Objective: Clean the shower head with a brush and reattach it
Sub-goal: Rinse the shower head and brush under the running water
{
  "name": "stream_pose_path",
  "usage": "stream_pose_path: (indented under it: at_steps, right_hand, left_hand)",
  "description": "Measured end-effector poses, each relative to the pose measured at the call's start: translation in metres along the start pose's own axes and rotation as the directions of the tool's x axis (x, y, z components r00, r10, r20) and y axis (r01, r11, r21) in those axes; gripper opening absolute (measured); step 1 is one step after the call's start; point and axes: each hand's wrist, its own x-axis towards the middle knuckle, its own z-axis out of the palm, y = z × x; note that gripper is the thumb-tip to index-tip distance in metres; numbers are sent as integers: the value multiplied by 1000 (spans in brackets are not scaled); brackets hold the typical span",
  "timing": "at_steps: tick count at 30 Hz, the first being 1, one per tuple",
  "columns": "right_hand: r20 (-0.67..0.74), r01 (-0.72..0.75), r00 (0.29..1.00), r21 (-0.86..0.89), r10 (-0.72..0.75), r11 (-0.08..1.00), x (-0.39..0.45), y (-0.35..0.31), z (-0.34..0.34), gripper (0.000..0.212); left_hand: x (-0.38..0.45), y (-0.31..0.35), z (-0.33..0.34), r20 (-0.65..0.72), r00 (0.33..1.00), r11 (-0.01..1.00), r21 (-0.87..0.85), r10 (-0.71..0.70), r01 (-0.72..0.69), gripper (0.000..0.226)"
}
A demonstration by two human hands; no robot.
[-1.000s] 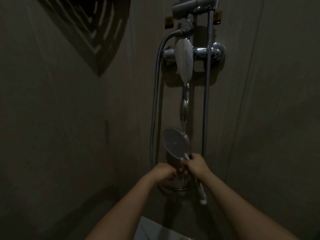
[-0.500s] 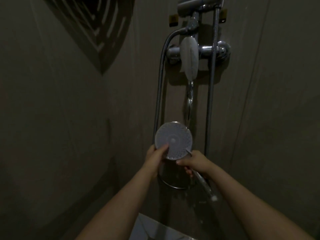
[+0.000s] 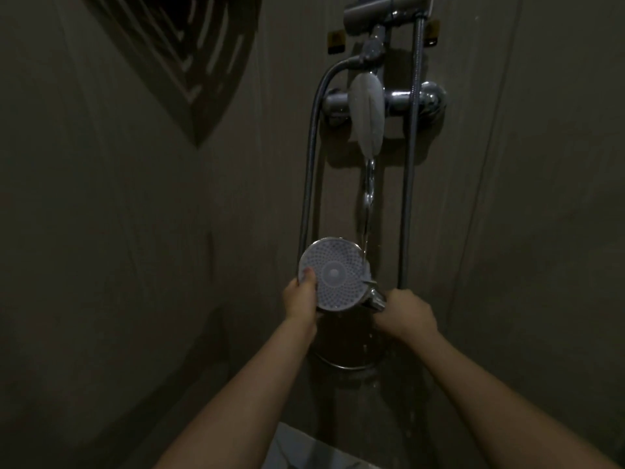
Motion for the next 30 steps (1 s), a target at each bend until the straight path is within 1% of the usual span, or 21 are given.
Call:
stream_pose_path:
  at_steps: [2,6,8,10,11,12,13,14,15,16,17,18,19,20,21,22,23,24,27,28,30]
  right_hand:
    - [-35,14,999,-87,-17,996,-3,1,-6,23]
    - [-134,127,977,-274,-169,953,-5,-7,-18,34]
    - [-114,171,967,-369,-227,913,-2,-14,-24,42]
    - [-62,180,973,-389,-221,904,1,-20,-27,51]
    - [-62,185,973,-377,-224,907,2,-22,-27,55]
    - [-92,198,966,-341,-242,919,2,-24,-26,58]
    - [-139,216,956,-259,-257,941,3,-24,-24,59]
    - [-191,229,951,-102,-245,968,3,-26,-23,59]
    - [-228,212,957,121,-181,970,3,-29,-22,61]
    - [-233,154,970,366,-70,918,6,-30,-20,65]
    - [-197,87,980,593,40,800,9,-32,-20,68]
    - [-131,34,986,770,107,638,14,-31,-21,67]
    - [-58,-2,991,890,118,455,16,-31,-22,62]
    - [6,-32,995,960,96,278,17,-30,-22,58]
    - [51,-58,997,990,58,127,18,-29,-22,56]
    - [80,-81,997,996,24,36,16,-28,-22,55]
    - [105,-105,994,994,-12,3,15,-29,-19,54]
    - [131,-132,989,991,-62,-1,12,-31,-16,50]
    - [196,-183,953,980,-232,77,8,-42,-7,31]
    - [190,-173,953,981,-236,89,8,-45,-7,26]
    - [164,-154,971,986,-172,69,11,-50,-8,20]
  left_hand:
    - [2,-3,-1,-3,999,999,-6,-34,34,27]
    - [6,-14,-6,-142,988,997,-59,-58,51,35]
    - [8,-18,-12,-214,971,991,-101,-110,90,37]
    - [12,-21,-20,-255,957,986,-128,-136,106,37]
    - [14,-22,-24,-275,951,985,-135,-144,111,38]
    - [15,-21,-28,-298,943,984,-137,-149,112,38]
    - [17,-21,-33,-321,935,984,-144,-150,108,39]
    - [19,-21,-38,-342,927,983,-148,-153,108,40]
    - [20,-21,-43,-357,920,982,-154,-161,112,40]
    - [19,-21,-47,-371,912,979,-165,-173,118,39]
    - [17,-23,-51,-385,903,975,-183,-189,126,39]
    - [16,-24,-56,-401,892,970,-202,-210,137,38]
    - [15,-26,-61,-413,881,964,-223,-231,148,38]
    - [14,-27,-66,-422,871,956,-248,-251,155,38]
    - [14,-29,-71,-432,860,948,-276,-271,160,38]
    - [15,-31,-75,-438,850,937,-309,-293,163,37]
    - [17,-33,-77,-435,845,926,-338,-310,166,37]
    - [18,-34,-78,-420,849,917,-361,-320,168,36]
    - [22,-39,-72,-383,865,908,-384,-323,168,36]
    - [23,-39,-69,-373,872,907,-387,-318,165,36]
    - [25,-42,-66,-352,880,907,-384,-318,174,36]
